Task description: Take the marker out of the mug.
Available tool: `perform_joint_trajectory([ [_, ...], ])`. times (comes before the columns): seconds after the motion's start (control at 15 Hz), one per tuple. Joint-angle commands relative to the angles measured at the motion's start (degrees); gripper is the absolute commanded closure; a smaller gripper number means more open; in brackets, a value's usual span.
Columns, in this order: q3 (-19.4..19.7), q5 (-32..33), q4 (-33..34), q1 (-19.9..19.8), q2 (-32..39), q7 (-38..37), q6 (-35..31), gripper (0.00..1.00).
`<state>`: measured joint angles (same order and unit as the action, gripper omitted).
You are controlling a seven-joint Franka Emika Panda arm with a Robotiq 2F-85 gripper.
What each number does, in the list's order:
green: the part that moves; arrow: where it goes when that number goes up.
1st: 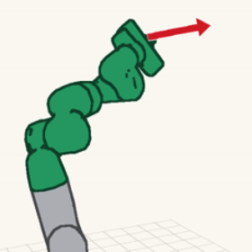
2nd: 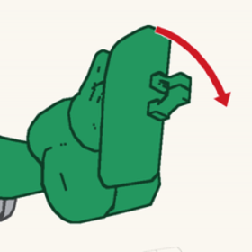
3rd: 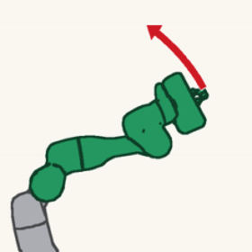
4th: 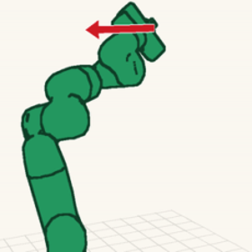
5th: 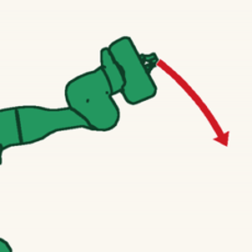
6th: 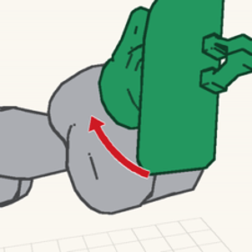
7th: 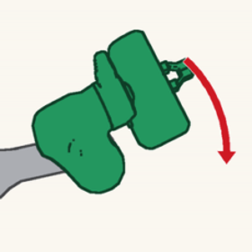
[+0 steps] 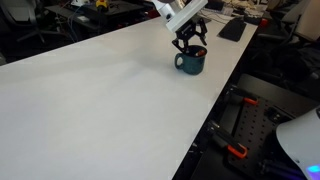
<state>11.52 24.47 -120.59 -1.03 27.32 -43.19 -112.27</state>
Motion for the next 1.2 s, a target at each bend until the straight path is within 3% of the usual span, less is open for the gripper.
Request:
perform_joint_trajectory([
  [0.0,0.6,-0.4,0.1,0.0,-0.3,0.2,-0.1,0.02],
  [0.93,0.8,-0.3,0.3,-0.4,0.0,0.3,0.1,0.0],
  [1.13,0.7,-0.3,-0.8,-0.5,-2.9,0.9,-1.0,0.0],
])
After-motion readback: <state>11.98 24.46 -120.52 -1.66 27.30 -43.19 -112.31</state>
